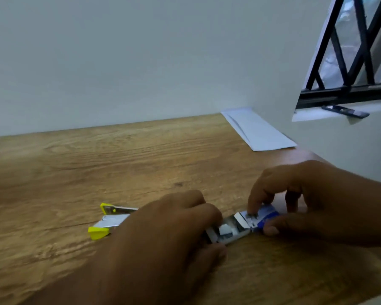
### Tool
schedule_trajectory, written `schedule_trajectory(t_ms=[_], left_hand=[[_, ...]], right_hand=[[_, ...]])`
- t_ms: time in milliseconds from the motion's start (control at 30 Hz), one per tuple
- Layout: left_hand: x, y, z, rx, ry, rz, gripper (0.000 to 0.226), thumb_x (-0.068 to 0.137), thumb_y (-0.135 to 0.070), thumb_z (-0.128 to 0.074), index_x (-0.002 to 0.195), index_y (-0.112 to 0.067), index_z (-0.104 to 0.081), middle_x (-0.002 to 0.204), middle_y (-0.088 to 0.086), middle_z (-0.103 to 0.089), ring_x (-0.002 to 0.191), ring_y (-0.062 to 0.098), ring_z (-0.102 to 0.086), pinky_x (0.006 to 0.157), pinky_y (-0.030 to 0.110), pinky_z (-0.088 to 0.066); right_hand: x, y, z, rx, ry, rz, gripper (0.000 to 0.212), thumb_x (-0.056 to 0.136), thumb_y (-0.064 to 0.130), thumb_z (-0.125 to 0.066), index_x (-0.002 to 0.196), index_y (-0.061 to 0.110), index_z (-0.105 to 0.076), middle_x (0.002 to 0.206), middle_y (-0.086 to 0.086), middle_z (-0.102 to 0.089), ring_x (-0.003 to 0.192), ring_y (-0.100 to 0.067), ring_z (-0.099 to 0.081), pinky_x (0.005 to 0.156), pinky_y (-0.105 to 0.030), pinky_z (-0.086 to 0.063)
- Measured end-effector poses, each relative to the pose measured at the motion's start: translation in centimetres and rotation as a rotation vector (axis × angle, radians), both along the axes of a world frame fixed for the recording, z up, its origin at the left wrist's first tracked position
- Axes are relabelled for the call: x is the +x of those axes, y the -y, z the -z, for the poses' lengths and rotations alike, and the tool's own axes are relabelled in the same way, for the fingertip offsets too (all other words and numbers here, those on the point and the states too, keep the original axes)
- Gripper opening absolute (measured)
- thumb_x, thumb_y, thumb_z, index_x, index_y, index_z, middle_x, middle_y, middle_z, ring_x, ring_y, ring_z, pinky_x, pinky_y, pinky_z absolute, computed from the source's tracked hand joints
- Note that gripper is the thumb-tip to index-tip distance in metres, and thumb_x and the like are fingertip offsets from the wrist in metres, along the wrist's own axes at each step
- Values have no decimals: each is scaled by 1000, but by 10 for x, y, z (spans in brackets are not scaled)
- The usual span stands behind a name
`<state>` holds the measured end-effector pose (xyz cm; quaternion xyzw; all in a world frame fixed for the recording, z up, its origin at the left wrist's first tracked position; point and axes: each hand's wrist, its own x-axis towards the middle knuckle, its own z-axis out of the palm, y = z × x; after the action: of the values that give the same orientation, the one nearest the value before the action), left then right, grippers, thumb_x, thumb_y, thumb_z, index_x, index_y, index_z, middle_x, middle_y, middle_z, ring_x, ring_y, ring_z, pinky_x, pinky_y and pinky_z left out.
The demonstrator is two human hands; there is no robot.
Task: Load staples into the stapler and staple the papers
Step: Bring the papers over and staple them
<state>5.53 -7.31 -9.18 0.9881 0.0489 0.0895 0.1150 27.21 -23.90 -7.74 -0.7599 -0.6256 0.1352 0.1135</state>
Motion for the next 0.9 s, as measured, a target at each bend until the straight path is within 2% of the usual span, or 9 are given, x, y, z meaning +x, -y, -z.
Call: schedule_trajectory(t_ms=[100, 233, 267, 367, 433, 500, 600, 700, 900], left_hand=[[27, 7, 1, -1, -2, 32, 39, 84, -66, -52, 113, -41, -55, 108, -21, -55, 100, -1, -55, 85, 31, -54], [58, 16, 1, 1, -20, 104, 37, 86, -62, -61, 116, -40, -56, 111, -19, -56, 104, 4, -53, 88, 34, -52], [63, 17, -2, -1, -35, 125, 42, 84, -64, -61, 119, -41, -54, 111, -19, -58, 103, 3, -53, 86, 32, -51], [78, 13, -10, -85, 21, 111, 55, 78, -75, -55, 126, -51, -45, 110, -22, -62, 100, -2, -53, 76, 26, -49], [98, 6, -15, -81, 111, 104, 47, 83, -64, -55, 126, -47, -49, 116, -19, -63, 104, 2, -55, 82, 30, -51], [132, -2, -16, 7, 142, 100, 43, 92, -45, -58, 133, -33, -54, 129, -7, -63, 116, 13, -56, 95, 37, -50], [186, -10, -12, 104, 38, 35, 47, 98, -37, -52, 142, -20, -53, 143, 2, -58, 130, 22, -53, 105, 39, -46], [214, -18, 6, 108, -27, 9, 42, 101, -42, -44, 129, -13, -58, 132, 6, -63, 123, 26, -58, 99, 43, -48], [209, -41, 13, 154, -2, 5, 35, 101, -38, -48, 127, -20, -63, 123, 4, -64, 114, 24, -59, 93, 43, -50]], right_hand=[[22, 9, 6, -45, 37, 67, 60, 57, 102, -39, 104, 73, -61, 116, 41, -59, 89, 7, -68, 54, -14, -58], [53, 10, 19, -61, -26, 161, 30, 61, 82, -74, 88, 79, -62, 115, 29, -61, 95, 5, -66, 61, -14, -57], [55, 15, 19, -86, -19, 149, 31, 58, 83, -75, 85, 80, -61, 116, 29, -60, 99, 6, -64, 62, -14, -57], [51, 27, -5, -35, 165, 169, 60, 51, 106, -39, 102, 79, -56, 118, 43, -54, 102, 14, -59, 58, -17, -57], [50, 28, -20, 138, 152, 195, 47, 71, 95, -41, 104, 69, -62, 114, 43, -60, 101, 15, -61, 61, -19, -56], [63, 8, -29, 251, 137, 248, 29, 84, 70, -55, 102, 54, -71, 110, 33, -70, 100, 9, -65, 78, -22, -55], [95, -30, -25, 120, 188, 399, 26, 96, 38, -64, 120, 37, -72, 135, 13, -67, 115, -4, -59, 92, -25, -43], [115, -52, 1, 31, 186, 489, 37, 98, 28, -62, 135, 27, -64, 147, 2, -60, 132, -17, -55, 105, -30, -40], [118, -59, 18, 108, 184, 458, 23, 92, 30, -71, 113, 38, -76, 125, 11, -72, 112, -10, -64, 90, -25, -45]])
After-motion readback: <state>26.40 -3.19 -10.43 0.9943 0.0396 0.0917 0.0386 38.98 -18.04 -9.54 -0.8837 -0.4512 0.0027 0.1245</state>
